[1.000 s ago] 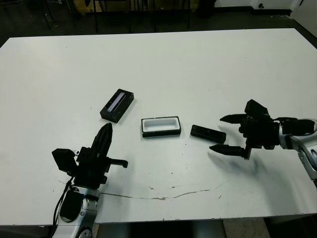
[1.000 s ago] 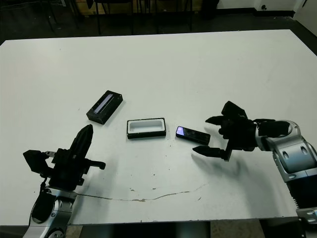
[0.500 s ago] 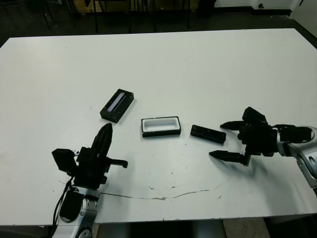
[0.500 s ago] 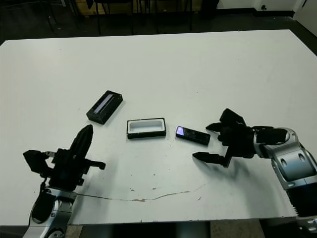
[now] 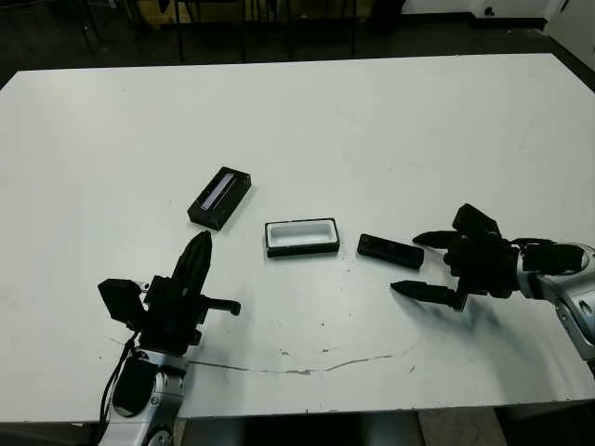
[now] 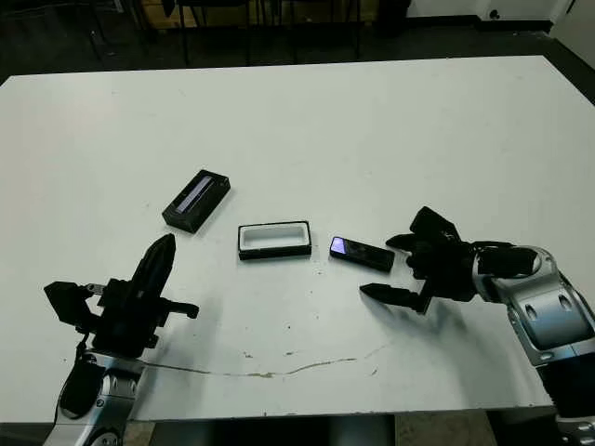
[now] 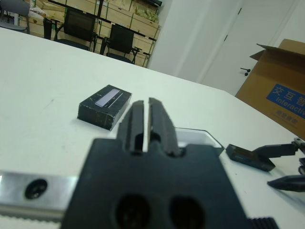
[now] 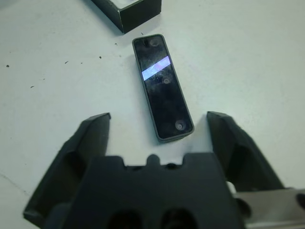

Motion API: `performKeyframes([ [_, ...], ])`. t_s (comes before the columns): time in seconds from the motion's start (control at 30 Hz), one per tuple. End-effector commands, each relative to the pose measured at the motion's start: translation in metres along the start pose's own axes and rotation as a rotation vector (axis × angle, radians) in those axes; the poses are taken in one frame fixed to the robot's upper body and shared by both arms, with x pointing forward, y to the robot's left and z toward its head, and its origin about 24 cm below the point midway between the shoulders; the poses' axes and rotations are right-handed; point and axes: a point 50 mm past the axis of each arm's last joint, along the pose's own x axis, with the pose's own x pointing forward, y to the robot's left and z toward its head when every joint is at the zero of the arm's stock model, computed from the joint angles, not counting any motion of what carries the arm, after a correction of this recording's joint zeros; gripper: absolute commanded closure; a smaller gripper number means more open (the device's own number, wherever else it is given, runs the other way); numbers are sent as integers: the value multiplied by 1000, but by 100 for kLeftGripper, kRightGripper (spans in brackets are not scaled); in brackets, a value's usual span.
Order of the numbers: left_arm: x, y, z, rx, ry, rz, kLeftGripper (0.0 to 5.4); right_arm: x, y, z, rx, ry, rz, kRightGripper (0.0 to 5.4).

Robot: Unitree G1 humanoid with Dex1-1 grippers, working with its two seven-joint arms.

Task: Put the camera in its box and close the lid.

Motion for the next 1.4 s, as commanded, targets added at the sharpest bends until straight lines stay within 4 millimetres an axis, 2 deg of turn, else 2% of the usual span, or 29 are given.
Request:
performKeyframes([
  [0.03,-11,4,-9,0,56,40,540,4,3,-15,35,30,0,163],
  [0.27,-11,4,-10,-11,55,38,540,5,4,-20,59,19,6,288],
  [0.63,-11,4,-10,-7,54,48,540,4,4,-20,-17,22,-3,476],
  [0.9,-11,4,-10,-1,55,49,540,1,5,-15,-68,74,-35,487],
  [1.07,-12,5,-9,0,50,48,540,-1,2,-12,-21,18,-57,487],
  [1.2,-13,5,-9,-11,57,52,540,-11,-10,9,7,-72,-84,487],
  [1.4,-13,6,-9,0,51,45,540,-24,-31,60,-14,-288,-94,489],
])
